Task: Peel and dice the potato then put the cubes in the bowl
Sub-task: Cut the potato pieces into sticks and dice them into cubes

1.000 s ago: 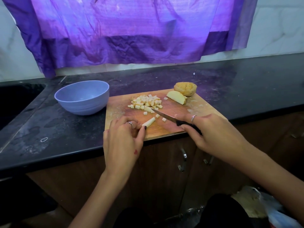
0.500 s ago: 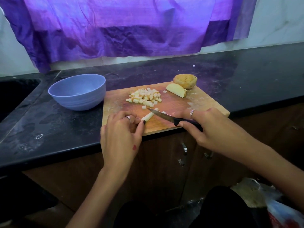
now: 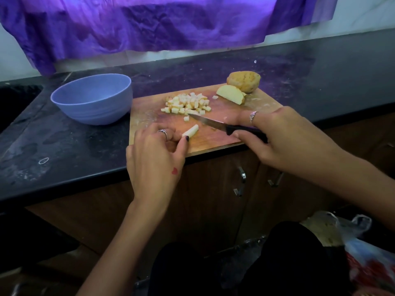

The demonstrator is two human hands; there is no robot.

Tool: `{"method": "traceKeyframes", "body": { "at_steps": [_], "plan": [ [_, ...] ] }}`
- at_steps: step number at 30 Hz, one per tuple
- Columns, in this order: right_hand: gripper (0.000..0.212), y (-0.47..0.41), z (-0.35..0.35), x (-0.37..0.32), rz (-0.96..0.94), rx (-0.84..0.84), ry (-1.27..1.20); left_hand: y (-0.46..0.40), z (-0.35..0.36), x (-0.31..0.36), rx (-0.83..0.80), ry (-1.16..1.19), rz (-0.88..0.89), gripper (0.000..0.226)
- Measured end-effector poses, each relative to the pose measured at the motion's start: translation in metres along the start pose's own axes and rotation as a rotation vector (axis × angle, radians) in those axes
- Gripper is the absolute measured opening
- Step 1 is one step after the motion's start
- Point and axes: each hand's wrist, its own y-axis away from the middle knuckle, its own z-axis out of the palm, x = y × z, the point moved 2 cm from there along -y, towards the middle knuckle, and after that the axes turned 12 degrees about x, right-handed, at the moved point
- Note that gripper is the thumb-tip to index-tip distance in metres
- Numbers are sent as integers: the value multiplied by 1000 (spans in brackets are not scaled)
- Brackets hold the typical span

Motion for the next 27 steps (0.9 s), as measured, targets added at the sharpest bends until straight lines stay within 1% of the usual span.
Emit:
{"method": "traceKeyframes", "body": {
  "at_steps": [3, 6, 10, 12, 14, 17, 18, 22, 24, 27],
  "plan": [
    [33, 3, 4, -1, 24, -69, -31, 2, 1, 0, 6, -6, 4, 20],
    [31, 2, 4, 0, 44, -78, -51, 3, 1, -1, 8, -14, 14, 23],
    [23, -5, 9, -1, 29, -100, -59, 3, 1, -2, 16, -3, 13, 21],
    [27, -8, 13, -4, 24, -132, -44, 3, 1, -2, 12, 0, 13, 21],
    [33, -7, 14, -8, 10, -162, 20, 3, 1, -1, 7, 6, 19, 21],
    [38, 1, 13, -12, -137, -92, 194, 3, 1, -1, 9, 21, 11, 20],
    [39, 3, 12, -11, -140, -74, 195, 3, 1, -1, 6, 21, 12, 20],
    [34, 4, 10, -6, 23, -13, -62, 3, 1, 0, 1, 23, 0, 19],
    [34, 5, 10, -9, 45, -40, -92, 3, 1, 0, 1, 18, 0, 18],
    [37, 6, 8, -16, 35, -84, -57, 3, 1, 0, 3, 13, 3, 18]
  ]
}}
